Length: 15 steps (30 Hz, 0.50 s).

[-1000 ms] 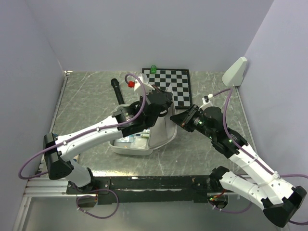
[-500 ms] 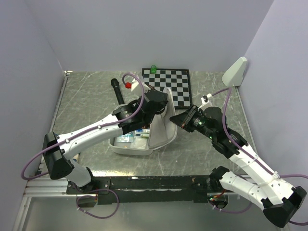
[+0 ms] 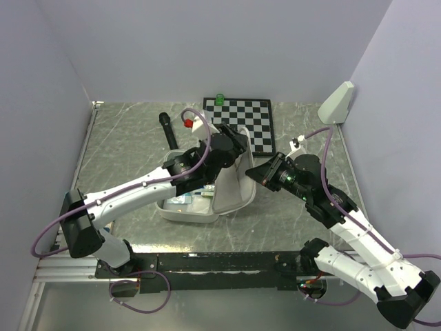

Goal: Organize the medicine kit
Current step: Place the medical item at the medicine box.

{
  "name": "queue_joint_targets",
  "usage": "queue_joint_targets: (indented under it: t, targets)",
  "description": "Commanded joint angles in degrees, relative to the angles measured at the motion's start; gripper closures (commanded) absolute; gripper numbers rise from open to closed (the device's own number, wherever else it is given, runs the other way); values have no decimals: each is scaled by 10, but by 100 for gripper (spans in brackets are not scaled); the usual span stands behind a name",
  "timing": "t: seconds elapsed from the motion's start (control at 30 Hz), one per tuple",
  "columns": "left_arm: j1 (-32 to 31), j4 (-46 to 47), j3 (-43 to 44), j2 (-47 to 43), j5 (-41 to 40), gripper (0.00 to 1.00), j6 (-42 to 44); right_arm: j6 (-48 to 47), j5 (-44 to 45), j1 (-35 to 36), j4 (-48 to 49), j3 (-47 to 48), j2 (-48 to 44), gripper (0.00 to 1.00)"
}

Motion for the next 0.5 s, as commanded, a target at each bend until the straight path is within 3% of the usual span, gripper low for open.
queue_joint_targets:
  t: [0.0,0.03,0.07,0.2,0.47]
  targets:
    - [-1,74,-38,-71,25,19,59,-15,-46,2,-61,5,15,100]
    - [-2,81,-45,-89,22,6,70,-17,-47,2,-60,6,17,100]
    - [-4,81,-47,-103,20,4,79,-20,-47,2,-60,7,22,100]
    - [-19,42,-58,-162,4,4,127,-47,-31,2,-75,22,37,100]
    - [-31,37,-168,-240,13,4,191,-130,-27,2,-76,32,57,100]
